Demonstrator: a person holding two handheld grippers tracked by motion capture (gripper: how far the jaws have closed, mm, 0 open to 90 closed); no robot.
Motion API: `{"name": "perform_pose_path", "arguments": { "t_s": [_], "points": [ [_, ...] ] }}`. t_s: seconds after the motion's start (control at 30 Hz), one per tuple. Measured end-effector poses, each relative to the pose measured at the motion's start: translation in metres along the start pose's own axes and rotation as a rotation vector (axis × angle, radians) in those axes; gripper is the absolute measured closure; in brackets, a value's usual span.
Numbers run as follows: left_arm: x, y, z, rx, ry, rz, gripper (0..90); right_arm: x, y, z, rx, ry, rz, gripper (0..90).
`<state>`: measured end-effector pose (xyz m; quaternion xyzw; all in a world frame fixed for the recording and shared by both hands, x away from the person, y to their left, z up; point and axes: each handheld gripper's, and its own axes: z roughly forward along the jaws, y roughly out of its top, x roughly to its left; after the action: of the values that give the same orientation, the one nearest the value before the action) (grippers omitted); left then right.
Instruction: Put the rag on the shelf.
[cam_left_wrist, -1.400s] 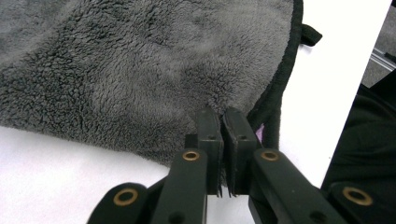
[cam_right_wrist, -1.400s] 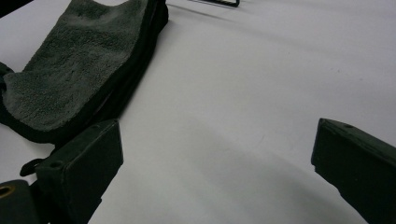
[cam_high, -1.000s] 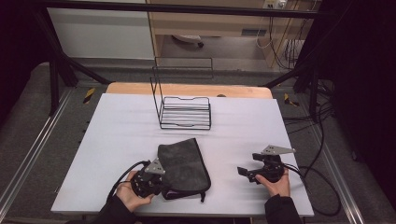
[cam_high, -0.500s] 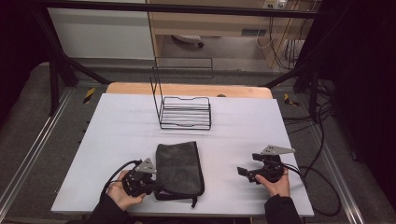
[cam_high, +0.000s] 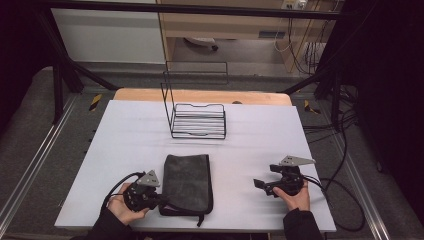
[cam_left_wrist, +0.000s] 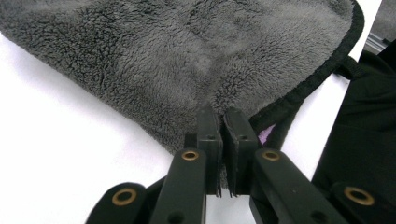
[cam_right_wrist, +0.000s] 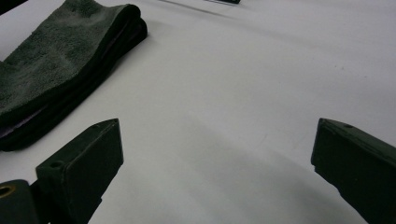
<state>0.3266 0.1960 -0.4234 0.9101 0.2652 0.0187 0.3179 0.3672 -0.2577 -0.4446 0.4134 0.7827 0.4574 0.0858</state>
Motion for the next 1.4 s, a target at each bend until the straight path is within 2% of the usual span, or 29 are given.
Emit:
{"name": "perform_pose_path", "arguments": {
  "t_s": [0.17,0.2,0.27,0.3,0.37,0.4,0.47,0.5,0.57,0.6,0.63,0.67,0.83,1.0,1.23,1.4],
  "points": [
    [0.001,-0.002,-0.004,-0.023,0.001,-0.014,78.5,0.000,0.000,0.000,-0.003,-0.004,0.001,3.0],
    [0.001,-0.002,-0.007,-0.041,0.013,-0.020,69.6,0.000,0.000,0.000,-0.003,-0.005,0.001,3.0],
    [0.003,-0.001,-0.013,-0.070,0.040,-0.026,66.3,0.000,0.000,0.000,-0.003,-0.006,-0.001,3.1],
    [0.004,-0.001,-0.016,-0.089,0.052,-0.035,57.8,0.000,0.000,0.000,-0.001,-0.004,-0.001,3.0],
    [0.008,0.000,-0.022,-0.126,0.073,-0.056,55.0,0.000,0.000,0.001,-0.001,-0.005,-0.001,3.1],
    [0.011,0.001,-0.024,-0.145,0.087,-0.073,47.5,0.000,0.000,0.001,-0.001,-0.004,0.000,3.0],
    [0.017,0.002,-0.027,-0.160,0.113,-0.103,45.0,0.000,0.000,0.001,-0.002,-0.005,0.000,3.0],
    [0.021,0.002,-0.028,-0.168,0.123,-0.119,37.8,0.000,0.000,0.001,-0.001,-0.003,0.002,3.0],
    [0.027,0.004,-0.028,-0.175,0.146,-0.147,34.8,0.001,0.000,0.001,-0.001,-0.004,0.008,3.0],
    [0.031,0.006,-0.028,-0.180,0.158,-0.161,31.2,0.001,0.000,0.001,-0.001,-0.004,0.008,3.0],
    [0.032,0.007,-0.028,-0.181,0.163,-0.169,23.5,0.001,0.000,0.001,-0.001,-0.004,0.009,3.0],
    [0.035,0.008,-0.027,-0.180,0.171,-0.178,23.5,0.001,0.000,0.001,-0.001,-0.004,0.009,3.0],
    [0.046,0.020,-0.023,-0.164,0.205,-0.212,11.6,0.000,0.000,0.001,-0.001,-0.004,0.004,3.0],
    [0.055,0.031,-0.019,-0.178,0.250,-0.238,11.3,0.000,0.000,0.001,-0.002,-0.005,0.001,2.9],
    [0.072,0.043,-0.006,-0.204,0.270,-0.300,14.0,0.000,0.000,0.001,-0.002,-0.003,0.006,2.9],
    [0.083,0.048,0.005,-0.231,0.280,-0.344,25.0,0.000,-0.001,0.001,-0.001,-0.001,0.006,2.8]
  ]
}}
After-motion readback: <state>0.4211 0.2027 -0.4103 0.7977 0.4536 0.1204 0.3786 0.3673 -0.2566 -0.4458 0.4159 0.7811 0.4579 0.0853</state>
